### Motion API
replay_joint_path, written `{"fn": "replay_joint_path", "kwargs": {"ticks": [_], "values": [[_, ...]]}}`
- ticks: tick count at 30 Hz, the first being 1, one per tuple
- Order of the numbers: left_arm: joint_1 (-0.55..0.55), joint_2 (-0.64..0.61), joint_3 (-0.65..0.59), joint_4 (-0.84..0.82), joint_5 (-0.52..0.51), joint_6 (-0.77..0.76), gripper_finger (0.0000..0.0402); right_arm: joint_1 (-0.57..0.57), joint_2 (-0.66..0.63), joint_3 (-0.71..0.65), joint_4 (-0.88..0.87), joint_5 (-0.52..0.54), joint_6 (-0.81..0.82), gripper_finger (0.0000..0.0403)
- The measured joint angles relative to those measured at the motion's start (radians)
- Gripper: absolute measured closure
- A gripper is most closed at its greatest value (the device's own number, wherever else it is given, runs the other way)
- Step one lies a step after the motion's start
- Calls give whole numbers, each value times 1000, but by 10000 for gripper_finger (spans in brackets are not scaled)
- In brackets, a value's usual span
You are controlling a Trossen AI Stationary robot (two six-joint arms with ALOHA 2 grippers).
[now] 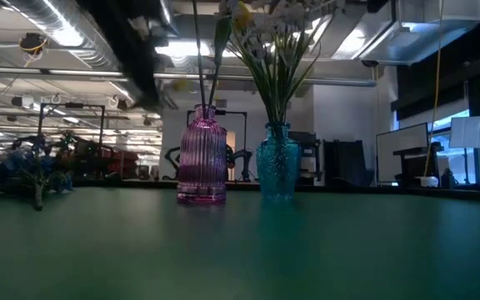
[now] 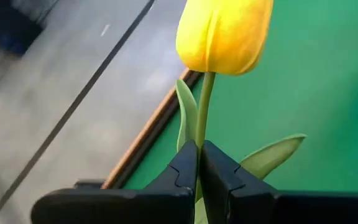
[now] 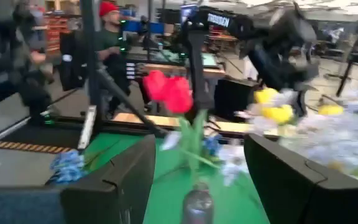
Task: Sort flowers into vase by color
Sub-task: Put the yellow tulip into the blue vase
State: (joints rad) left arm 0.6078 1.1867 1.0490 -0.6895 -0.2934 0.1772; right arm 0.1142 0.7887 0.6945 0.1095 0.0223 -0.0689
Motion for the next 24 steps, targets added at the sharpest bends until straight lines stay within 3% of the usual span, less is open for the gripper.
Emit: {"fn": "replay_joint_path", "kwargs": {"ticks": [5, 11, 16, 19, 24], "values": [[-172, -223, -5, -46, 30, -97, 398, 175, 0, 0, -1, 214, -76, 159], [-370, -381, -5, -21, 52, -225, 398, 275, 0, 0, 12, 405, -160, 159], [-540, -421, -5, 97, 91, -304, 399, 344, 0, 0, 148, 430, -213, 159], [-638, -418, -5, 187, 125, -332, 399, 399, -1, 0, 241, 389, -224, 159], [-790, -414, -5, 222, 171, -403, 399, 518, 13, 0, 261, 375, -171, 159]]}}
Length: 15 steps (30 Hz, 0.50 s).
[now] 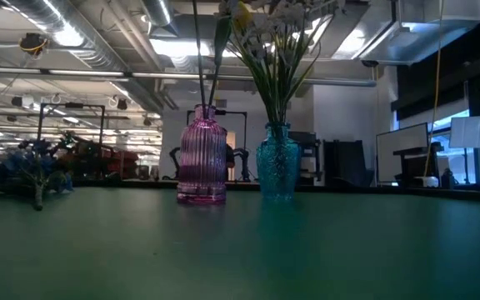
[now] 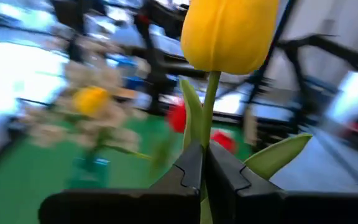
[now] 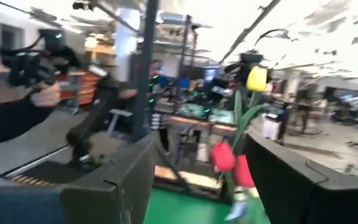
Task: Sort flowers into vase by color
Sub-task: Put the yellow tulip into the blue vase
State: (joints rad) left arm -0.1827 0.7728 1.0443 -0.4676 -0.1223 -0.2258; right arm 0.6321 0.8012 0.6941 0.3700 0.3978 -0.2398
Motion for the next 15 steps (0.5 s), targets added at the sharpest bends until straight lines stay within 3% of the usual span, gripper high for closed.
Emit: {"fn": "replay_joint_path", "kwargs": {"ticks": [7, 11, 15], "values": [[-241, 36, 0, 21, 18, -60, 399, 159, 136, 0, 0, 123, 11, 159], [-375, 122, 0, 71, -55, -59, 399, 202, 275, 0, 39, 197, 32, 159], [-484, 233, 0, 164, -158, -25, 399, 208, 418, 0, 151, 204, 36, 159]]}}
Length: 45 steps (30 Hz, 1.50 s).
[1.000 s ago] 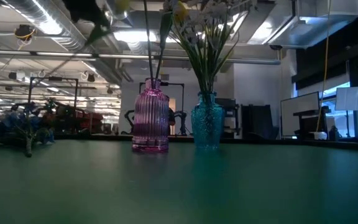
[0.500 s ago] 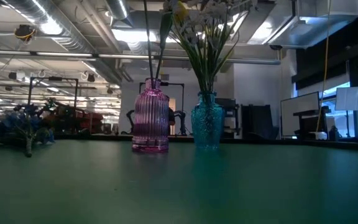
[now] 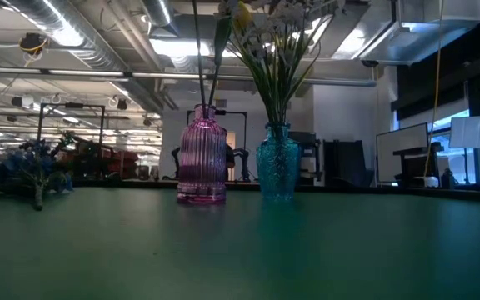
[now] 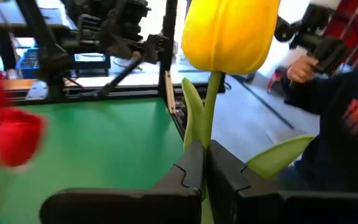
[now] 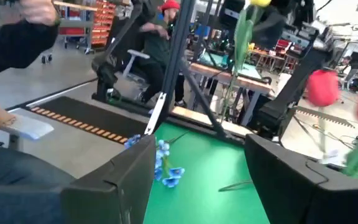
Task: Sort flowers into vase by color
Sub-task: Put the yellow tulip into the blue vase
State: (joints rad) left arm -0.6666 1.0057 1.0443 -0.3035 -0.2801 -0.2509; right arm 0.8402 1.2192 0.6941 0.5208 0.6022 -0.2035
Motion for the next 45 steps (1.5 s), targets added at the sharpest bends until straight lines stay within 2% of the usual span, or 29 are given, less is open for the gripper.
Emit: {"fn": "replay_joint_path", "kwargs": {"ticks": [5, 9, 12, 16, 19, 24, 28, 34, 36, 39, 41, 45], "values": [[-99, 126, 0, 93, -102, 38, 399, -3, 132, 0, 111, -27, 13, 159], [-147, 236, 0, 214, -178, 102, 399, -16, 235, 0, 115, -149, 112, 159], [-156, 316, 0, 353, -206, 179, 399, -44, 313, 0, 210, -206, 120, 159], [-150, 415, 0, 525, -265, 278, 396, -97, 413, 17, 450, -104, 85, 159], [-130, 477, 0, 620, -293, 313, 396, -135, 471, 76, 531, -64, 11, 159], [-82, 550, 0, 725, -317, 317, 397, -178, 552, 260, 414, -100, -39, 159], [-47, 566, 0, 763, -311, 324, 398, -203, 609, 401, 251, -46, -38, 159], [-33, 566, 0, 769, -304, 333, 396, -214, 653, 483, 202, -50, -5, 163], [-32, 566, 0, 769, -303, 334, 396, -213, 653, 488, 222, -56, -5, 176], [-31, 566, 0, 775, -303, 337, 395, -220, 651, 491, 236, -70, 7, 216], [-31, 566, 0, 779, -303, 340, 395, -229, 652, 491, 242, -73, 19, 257], [-19, 566, 0, 779, -303, 340, 395, -252, 652, 491, 240, -146, 51, 352]]}}
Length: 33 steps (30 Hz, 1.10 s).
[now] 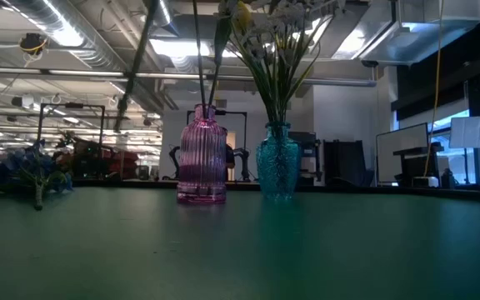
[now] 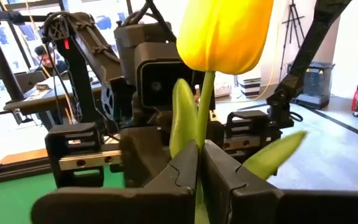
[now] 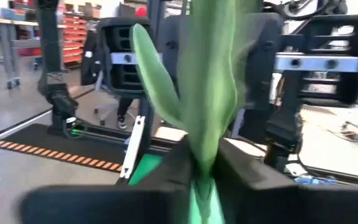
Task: Sort flowers into vase by color
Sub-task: Put the yellow tulip into the blue vase
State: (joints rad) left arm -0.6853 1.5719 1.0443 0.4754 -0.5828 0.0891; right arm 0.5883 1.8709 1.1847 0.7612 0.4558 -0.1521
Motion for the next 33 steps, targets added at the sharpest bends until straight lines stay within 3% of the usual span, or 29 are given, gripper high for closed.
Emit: {"fn": "replay_joint_path", "kwargs": {"ticks": [2, 5, 12, 17, 19, 25, 33], "values": [[7, 0, 0, -4, 2, -1, 394, -2, 0, 0, -5, -6, 5, 387], [8, -19, 0, -49, -7, 3, 381, 14, -15, -1, -38, 59, -15, 380], [-44, -161, 0, -393, -2, -135, 310, 103, -179, -1, -273, 288, -54, 395], [-78, -161, 0, -599, 18, -277, 284, 118, -298, -1, -377, 601, -163, 387], [-88, -146, 0, -632, 24, -339, 283, 96, -333, 0, -413, 675, -193, 390], [-105, -81, 0, -660, 18, -402, 293, -33, -398, 0, -511, 661, -196, 394], [-127, -38, 0, -672, 18, -449, 306, -198, -404, -2, -564, 475, -194, 398]]}}
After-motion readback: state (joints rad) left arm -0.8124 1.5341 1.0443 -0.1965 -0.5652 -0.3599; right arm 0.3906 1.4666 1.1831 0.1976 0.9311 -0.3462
